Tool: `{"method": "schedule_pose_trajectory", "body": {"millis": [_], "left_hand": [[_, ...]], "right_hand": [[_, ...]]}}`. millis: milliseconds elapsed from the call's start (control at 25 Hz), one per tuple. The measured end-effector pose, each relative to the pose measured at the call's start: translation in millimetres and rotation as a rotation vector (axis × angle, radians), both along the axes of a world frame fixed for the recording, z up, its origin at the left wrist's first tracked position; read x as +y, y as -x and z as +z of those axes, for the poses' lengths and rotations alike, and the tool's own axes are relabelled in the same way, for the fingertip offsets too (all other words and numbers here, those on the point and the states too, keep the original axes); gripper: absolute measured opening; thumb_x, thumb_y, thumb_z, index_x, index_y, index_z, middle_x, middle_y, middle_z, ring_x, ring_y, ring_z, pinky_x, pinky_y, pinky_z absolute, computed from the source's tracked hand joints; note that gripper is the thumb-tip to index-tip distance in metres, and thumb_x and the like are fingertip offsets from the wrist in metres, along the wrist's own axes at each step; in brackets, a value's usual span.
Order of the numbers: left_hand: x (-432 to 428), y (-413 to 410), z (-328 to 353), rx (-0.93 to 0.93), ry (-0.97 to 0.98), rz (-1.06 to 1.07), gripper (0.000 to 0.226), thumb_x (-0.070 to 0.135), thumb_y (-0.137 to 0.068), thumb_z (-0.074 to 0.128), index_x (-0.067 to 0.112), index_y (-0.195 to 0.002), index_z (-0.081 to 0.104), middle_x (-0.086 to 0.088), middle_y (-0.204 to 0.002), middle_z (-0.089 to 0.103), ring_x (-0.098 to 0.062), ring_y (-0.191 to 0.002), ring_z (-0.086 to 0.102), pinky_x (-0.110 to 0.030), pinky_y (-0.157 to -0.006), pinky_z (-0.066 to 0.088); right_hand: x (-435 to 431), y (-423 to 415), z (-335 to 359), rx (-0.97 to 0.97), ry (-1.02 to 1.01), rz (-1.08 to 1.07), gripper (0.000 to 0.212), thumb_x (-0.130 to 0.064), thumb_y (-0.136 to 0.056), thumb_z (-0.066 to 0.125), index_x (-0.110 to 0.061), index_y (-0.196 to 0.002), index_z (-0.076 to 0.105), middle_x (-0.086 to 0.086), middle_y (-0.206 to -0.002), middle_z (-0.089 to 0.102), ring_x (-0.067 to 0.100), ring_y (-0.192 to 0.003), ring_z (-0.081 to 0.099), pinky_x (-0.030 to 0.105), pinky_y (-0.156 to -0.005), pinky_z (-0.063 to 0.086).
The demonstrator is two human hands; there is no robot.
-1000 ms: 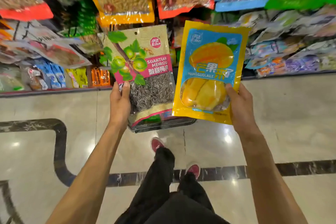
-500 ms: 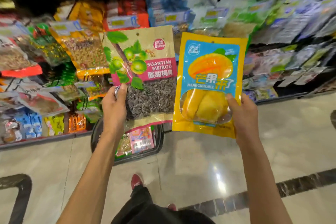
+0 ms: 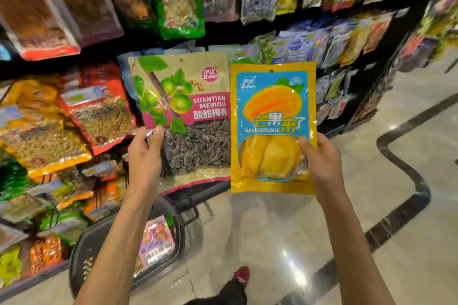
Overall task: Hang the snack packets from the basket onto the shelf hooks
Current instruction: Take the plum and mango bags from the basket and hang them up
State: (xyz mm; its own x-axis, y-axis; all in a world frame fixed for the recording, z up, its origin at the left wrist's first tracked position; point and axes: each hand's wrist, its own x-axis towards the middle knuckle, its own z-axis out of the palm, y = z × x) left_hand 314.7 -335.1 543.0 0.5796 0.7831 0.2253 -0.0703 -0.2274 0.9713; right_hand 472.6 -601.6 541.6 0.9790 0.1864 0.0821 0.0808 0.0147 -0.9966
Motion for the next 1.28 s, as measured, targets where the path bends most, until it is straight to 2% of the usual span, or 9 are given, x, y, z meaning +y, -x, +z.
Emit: {"method": "schedule_pose_trajectory", "body": {"millis": [240, 360, 520, 680, 840, 960, 1080, 1200, 1280], "left_hand": [[-16, -84, 23, -0.019, -0.005, -0.041, 0.013, 0.032, -0.101, 0.051, 0.03, -0.104, 0.064, 0.012, -0.104, 0.067, 0.002, -0.094, 0.058, -0.02, -0.084, 0.043], [-25, -130, 32, -0.051, 0.003, -0.049, 0.017, 0.031, -0.101, 0.051, 0.024, -0.11, 0.064, 0.005, -0.109, 0.068, -0.006, -0.098, 0.061, -0.027, -0.087, 0.045], [-39, -191, 43, -0.069, 0.033, -0.058, 0.018, 0.029, -0.1, 0.052, 0.026, -0.114, 0.062, 0.016, -0.106, 0.068, 0.008, -0.094, 0.061, -0.006, -0.076, 0.043], [-40, -243, 44, -0.023, 0.003, -0.012, 0.024, 0.037, -0.099, 0.052, 0.024, -0.116, 0.063, 0.005, -0.111, 0.067, -0.01, -0.1, 0.06, -0.032, -0.088, 0.045], [-39, -293, 46, -0.03, 0.016, 0.028, 0.032, 0.04, -0.097, 0.054, 0.024, -0.124, 0.061, 0.007, -0.123, 0.065, -0.008, -0.115, 0.057, -0.033, -0.099, 0.043], [-40, -338, 48, -0.043, 0.016, 0.065, 0.042, 0.045, -0.095, 0.056, 0.023, -0.131, 0.058, 0.004, -0.13, 0.062, -0.013, -0.124, 0.054, -0.041, -0.109, 0.04], [-45, -389, 56, -0.093, 0.036, 0.083, 0.028, 0.036, -0.098, 0.055, 0.026, -0.123, 0.062, 0.01, -0.12, 0.067, -0.005, -0.116, 0.058, -0.033, -0.104, 0.043], [-54, -439, 72, -0.09, 0.059, 0.141, 0.013, 0.029, -0.099, 0.055, 0.038, -0.104, 0.062, 0.024, -0.102, 0.067, 0.014, -0.096, 0.059, -0.019, -0.09, 0.042], [-57, -471, 81, -0.104, 0.032, 0.178, 0.011, 0.029, -0.099, 0.055, 0.036, -0.101, 0.063, 0.023, -0.101, 0.066, 0.012, -0.094, 0.059, -0.023, -0.091, 0.045]], "right_hand": [[-21, -70, 17, -0.055, -0.028, -0.044, 0.016, -0.016, -0.098, 0.057, -0.028, -0.099, 0.067, -0.013, -0.093, 0.073, 0.001, -0.082, 0.07, 0.02, -0.071, 0.058], [-31, -116, 32, -0.069, -0.007, -0.043, 0.015, -0.018, -0.098, 0.057, -0.03, -0.097, 0.067, -0.014, -0.092, 0.073, 0.0, -0.083, 0.07, 0.018, -0.069, 0.057], [-51, -182, 49, -0.104, -0.017, -0.093, 0.013, -0.018, -0.098, 0.056, -0.025, -0.101, 0.067, -0.011, -0.092, 0.072, -0.002, -0.076, 0.068, 0.015, -0.062, 0.055], [-63, -241, 48, -0.083, -0.033, -0.12, 0.013, -0.02, -0.098, 0.057, -0.027, -0.097, 0.067, -0.004, -0.095, 0.072, 0.013, -0.086, 0.068, 0.029, -0.07, 0.058], [-64, -304, 42, -0.096, -0.036, -0.072, 0.013, -0.02, -0.098, 0.057, -0.027, -0.097, 0.068, 0.008, -0.1, 0.071, 0.022, -0.086, 0.065, 0.042, -0.074, 0.055], [-58, -362, 42, -0.112, -0.041, -0.035, 0.016, -0.019, -0.098, 0.057, -0.029, -0.093, 0.069, 0.005, -0.091, 0.069, 0.022, -0.083, 0.061, 0.04, -0.071, 0.052], [-51, -426, 50, -0.132, -0.062, 0.011, 0.021, -0.019, -0.098, 0.057, -0.031, -0.088, 0.071, -0.002, -0.081, 0.065, 0.018, -0.077, 0.056, 0.029, -0.063, 0.05], [-50, -485, 60, -0.154, -0.044, 0.08, 0.018, -0.023, -0.099, 0.057, -0.031, -0.091, 0.071, -0.005, -0.085, 0.07, 0.017, -0.08, 0.061, 0.039, -0.071, 0.053], [-50, -521, 67, -0.167, -0.028, 0.111, 0.015, -0.026, -0.099, 0.057, -0.03, -0.093, 0.07, 0.001, -0.089, 0.071, 0.016, -0.081, 0.063, 0.04, -0.072, 0.053]]}}
